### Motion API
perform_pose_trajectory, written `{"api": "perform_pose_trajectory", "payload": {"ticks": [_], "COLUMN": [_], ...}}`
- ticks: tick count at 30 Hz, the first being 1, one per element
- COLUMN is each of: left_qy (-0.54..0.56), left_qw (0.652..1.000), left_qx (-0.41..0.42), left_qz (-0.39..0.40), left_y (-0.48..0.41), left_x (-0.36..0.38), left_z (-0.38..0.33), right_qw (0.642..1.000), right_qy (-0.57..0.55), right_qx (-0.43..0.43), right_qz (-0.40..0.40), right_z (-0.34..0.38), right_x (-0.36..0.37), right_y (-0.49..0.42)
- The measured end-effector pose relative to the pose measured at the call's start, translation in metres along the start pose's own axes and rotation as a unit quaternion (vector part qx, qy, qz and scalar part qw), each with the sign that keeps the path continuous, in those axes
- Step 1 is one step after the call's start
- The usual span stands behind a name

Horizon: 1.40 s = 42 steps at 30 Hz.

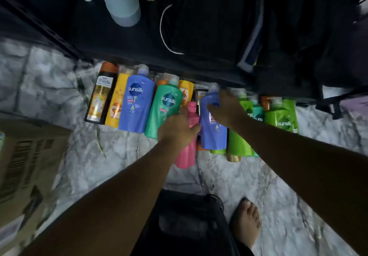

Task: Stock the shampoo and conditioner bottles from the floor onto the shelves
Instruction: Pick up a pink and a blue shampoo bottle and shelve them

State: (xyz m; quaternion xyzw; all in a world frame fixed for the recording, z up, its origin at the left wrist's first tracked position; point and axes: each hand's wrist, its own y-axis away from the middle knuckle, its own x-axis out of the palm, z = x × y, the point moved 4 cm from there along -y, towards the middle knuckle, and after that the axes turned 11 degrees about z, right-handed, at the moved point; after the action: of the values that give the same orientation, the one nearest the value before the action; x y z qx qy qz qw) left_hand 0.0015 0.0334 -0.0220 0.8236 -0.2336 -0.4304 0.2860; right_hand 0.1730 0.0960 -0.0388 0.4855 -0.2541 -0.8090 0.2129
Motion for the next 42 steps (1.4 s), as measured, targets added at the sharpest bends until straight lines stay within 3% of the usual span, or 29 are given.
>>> {"api": "perform_pose_trajectory", "payload": {"ticks": [3, 6, 9, 13, 15, 21, 28, 36, 42], "left_qy": [-0.032, -0.082, -0.115, -0.06, -0.029, 0.087, 0.095, 0.071, 0.048], "left_qw": [0.999, 0.995, 0.992, 0.997, 0.998, 0.992, 0.977, 0.964, 0.957], "left_qx": [-0.027, -0.042, -0.042, -0.012, 0.013, 0.073, 0.188, 0.242, 0.262], "left_qz": [-0.033, -0.032, -0.029, -0.045, -0.056, -0.049, 0.045, 0.087, 0.117], "left_y": [-0.008, -0.014, -0.021, -0.018, -0.013, 0.023, 0.076, 0.105, 0.118], "left_x": [0.009, 0.018, 0.025, 0.027, 0.025, 0.021, 0.031, 0.032, 0.037], "left_z": [-0.003, -0.008, -0.01, -0.006, 0.0, 0.028, 0.045, 0.077, 0.093], "right_qw": [0.996, 0.986, 0.984, 0.984, 0.985, 0.989, 0.97, 0.978, 0.984], "right_qy": [0.063, 0.053, 0.013, -0.049, -0.077, -0.139, -0.239, -0.192, -0.124], "right_qx": [0.049, 0.109, 0.138, 0.151, 0.129, 0.044, -0.033, -0.074, -0.093], "right_qz": [0.048, 0.111, 0.108, 0.087, 0.087, -0.027, 0.012, -0.02, 0.085], "right_z": [0.0, 0.005, 0.0, -0.002, -0.002, 0.005, -0.002, -0.016, -0.024], "right_x": [0.005, 0.012, 0.017, 0.009, 0.008, -0.001, 0.03, 0.077, 0.096], "right_y": [-0.029, -0.049, -0.063, -0.059, -0.051, 0.023, 0.116, 0.186, 0.202]}}
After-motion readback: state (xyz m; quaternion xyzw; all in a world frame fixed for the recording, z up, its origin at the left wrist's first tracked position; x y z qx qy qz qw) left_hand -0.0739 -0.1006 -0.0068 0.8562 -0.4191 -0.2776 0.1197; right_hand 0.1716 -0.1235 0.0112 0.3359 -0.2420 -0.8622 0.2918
